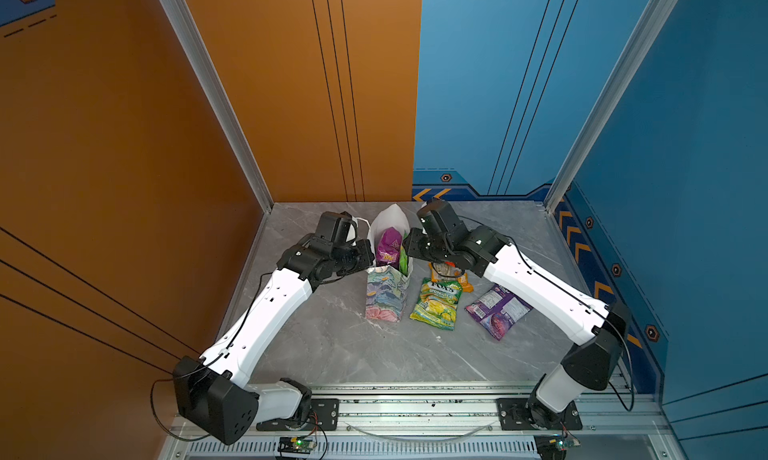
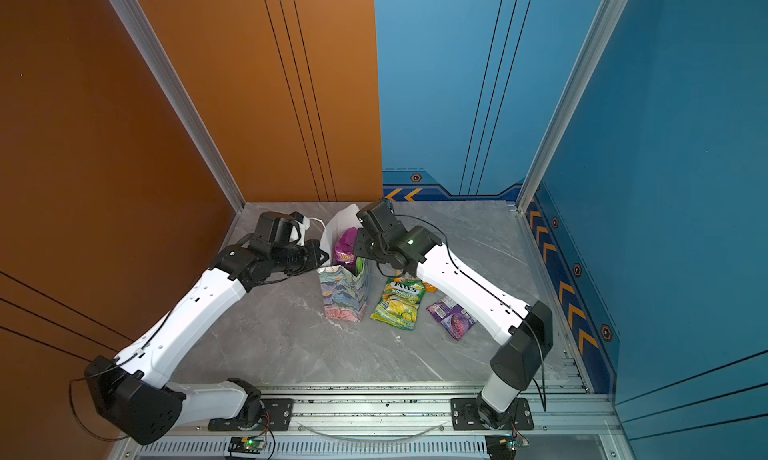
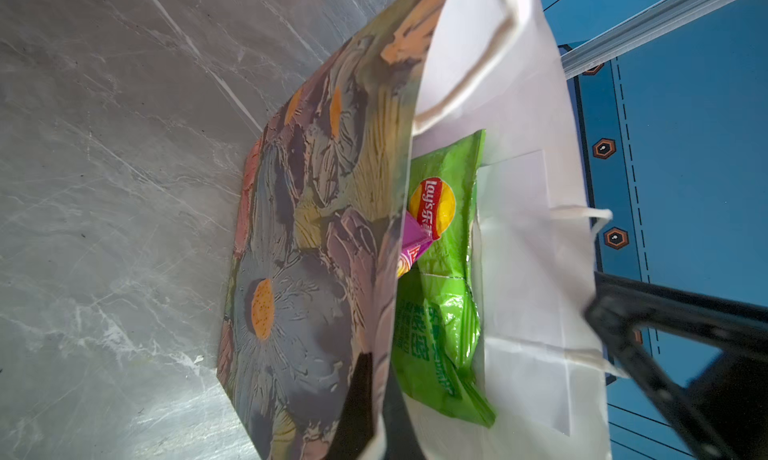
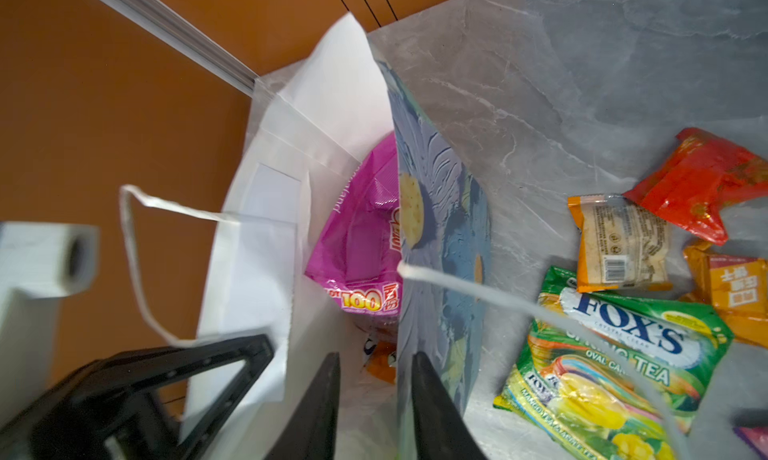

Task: Place the snacks into the paper bag

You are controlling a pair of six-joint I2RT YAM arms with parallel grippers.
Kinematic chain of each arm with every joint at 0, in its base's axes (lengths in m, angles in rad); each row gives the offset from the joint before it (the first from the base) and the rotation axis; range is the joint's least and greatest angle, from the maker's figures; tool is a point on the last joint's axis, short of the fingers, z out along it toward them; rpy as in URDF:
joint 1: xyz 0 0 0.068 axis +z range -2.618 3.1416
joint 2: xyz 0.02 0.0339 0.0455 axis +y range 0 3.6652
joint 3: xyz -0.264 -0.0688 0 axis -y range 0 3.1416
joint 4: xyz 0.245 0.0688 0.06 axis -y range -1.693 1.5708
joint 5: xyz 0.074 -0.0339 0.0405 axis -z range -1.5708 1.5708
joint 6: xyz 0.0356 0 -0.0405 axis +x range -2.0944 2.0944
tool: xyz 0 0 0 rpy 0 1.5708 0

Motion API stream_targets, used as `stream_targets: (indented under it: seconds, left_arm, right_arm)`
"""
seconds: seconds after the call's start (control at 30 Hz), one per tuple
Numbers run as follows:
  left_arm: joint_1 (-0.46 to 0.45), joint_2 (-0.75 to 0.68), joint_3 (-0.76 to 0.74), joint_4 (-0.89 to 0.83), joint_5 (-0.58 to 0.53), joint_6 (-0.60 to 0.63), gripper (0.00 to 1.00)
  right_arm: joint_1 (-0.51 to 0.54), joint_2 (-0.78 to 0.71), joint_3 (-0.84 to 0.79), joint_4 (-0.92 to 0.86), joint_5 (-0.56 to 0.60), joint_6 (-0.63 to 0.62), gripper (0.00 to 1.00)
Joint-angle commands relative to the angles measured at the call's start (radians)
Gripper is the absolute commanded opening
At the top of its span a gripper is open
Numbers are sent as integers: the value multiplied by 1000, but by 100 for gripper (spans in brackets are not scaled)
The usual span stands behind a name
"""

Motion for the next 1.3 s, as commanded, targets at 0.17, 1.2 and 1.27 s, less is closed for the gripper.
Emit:
stream_targets:
  seconds: [0.17, 1.2, 1.27]
  left_arm:
    - [16, -41, 15, -7, -42, 21, 3]
    - [-53, 3, 56, -137, -170, 150, 0]
    - [-53, -2, 52, -131, -164, 150, 0]
  right_arm:
    - [-20, -179, -58, 15, -81, -19, 45]
    - [-770, -858, -1141, 84, -107, -9, 100]
    - [-774, -814, -1124, 96, -97, -57, 100]
